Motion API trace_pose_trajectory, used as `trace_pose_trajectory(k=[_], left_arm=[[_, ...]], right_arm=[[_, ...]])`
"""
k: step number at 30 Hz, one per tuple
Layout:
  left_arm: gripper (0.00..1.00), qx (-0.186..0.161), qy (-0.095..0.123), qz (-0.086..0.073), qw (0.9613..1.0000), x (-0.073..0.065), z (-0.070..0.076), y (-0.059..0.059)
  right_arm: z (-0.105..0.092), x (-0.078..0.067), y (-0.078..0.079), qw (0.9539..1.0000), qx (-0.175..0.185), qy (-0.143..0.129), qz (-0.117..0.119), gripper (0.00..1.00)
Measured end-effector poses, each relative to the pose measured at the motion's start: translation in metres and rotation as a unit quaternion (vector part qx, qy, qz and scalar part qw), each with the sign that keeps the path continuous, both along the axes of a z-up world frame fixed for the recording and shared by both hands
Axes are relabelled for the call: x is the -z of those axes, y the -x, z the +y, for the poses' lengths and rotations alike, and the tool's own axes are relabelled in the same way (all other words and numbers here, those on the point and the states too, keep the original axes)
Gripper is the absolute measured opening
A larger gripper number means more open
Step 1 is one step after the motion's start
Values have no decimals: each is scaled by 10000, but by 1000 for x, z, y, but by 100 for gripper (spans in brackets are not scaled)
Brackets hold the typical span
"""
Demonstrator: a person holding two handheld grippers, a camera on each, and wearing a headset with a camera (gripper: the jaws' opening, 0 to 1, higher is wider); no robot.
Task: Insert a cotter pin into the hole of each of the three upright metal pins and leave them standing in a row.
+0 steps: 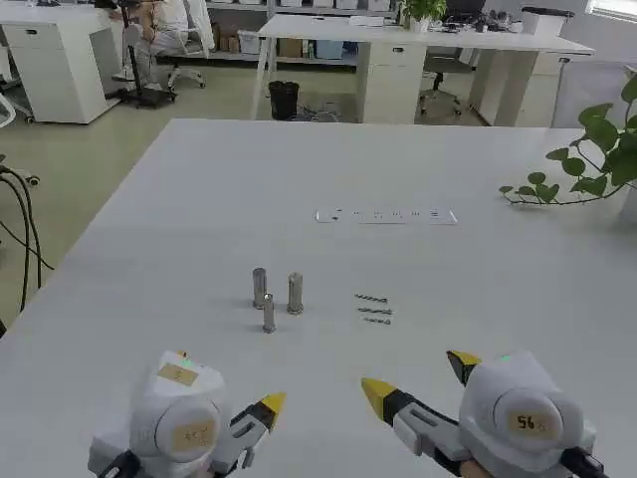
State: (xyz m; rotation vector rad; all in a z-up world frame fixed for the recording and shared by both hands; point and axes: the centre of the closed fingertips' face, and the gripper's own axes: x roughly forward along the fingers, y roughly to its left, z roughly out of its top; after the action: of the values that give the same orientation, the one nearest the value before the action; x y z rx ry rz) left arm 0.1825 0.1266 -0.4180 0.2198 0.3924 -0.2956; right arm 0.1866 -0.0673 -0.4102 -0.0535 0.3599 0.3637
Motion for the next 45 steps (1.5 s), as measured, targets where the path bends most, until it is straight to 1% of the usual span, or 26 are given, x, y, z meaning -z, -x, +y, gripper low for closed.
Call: trace_pose_trajectory(k=[2, 4, 6, 8, 11, 14, 19, 23, 35, 45], left_arm=[[70, 19, 87, 0, 10000, -1, -2, 0], [70, 38, 87, -8, 10000, -1, -3, 0], [70, 37, 168, -43, 9998, -3, -4, -1], [70, 32, 119, -30, 9999, -2, -3, 0], [70, 15, 159, 3, 9999, -1, -2, 0], [70, 7, 143, 30, 9999, 0, -2, 1], [70, 9, 140, 22, 9999, 0, -2, 1], [70, 4, 139, 33, 9999, 1, -2, 1], [69, -22, 143, 40, 9999, 1, 0, 2], [69, -25, 145, 44, 9999, 0, 0, 3]], right_arm=[[0, 0, 0, 10000, 2, 3, 10, 64], [0, 1, 0, 10000, -2, 12, 12, 63], [1, 0, 0, 10000, -15, 7, 4, 63], [2, 0, 0, 10000, -31, 2, -15, 63], [3, -2, 1, 10000, -47, 14, -45, 62], [3, -1, 1, 10000, -49, 5, -30, 62], [3, -1, 1, 10000, -43, 5, -39, 62], [4, -3, 1, 10000, -54, -55, -54, 62], [5, -2, 2, 10000, -59, -68, -6, 62], [6, -1, 3, 10000, -83, -18, 11, 62]])
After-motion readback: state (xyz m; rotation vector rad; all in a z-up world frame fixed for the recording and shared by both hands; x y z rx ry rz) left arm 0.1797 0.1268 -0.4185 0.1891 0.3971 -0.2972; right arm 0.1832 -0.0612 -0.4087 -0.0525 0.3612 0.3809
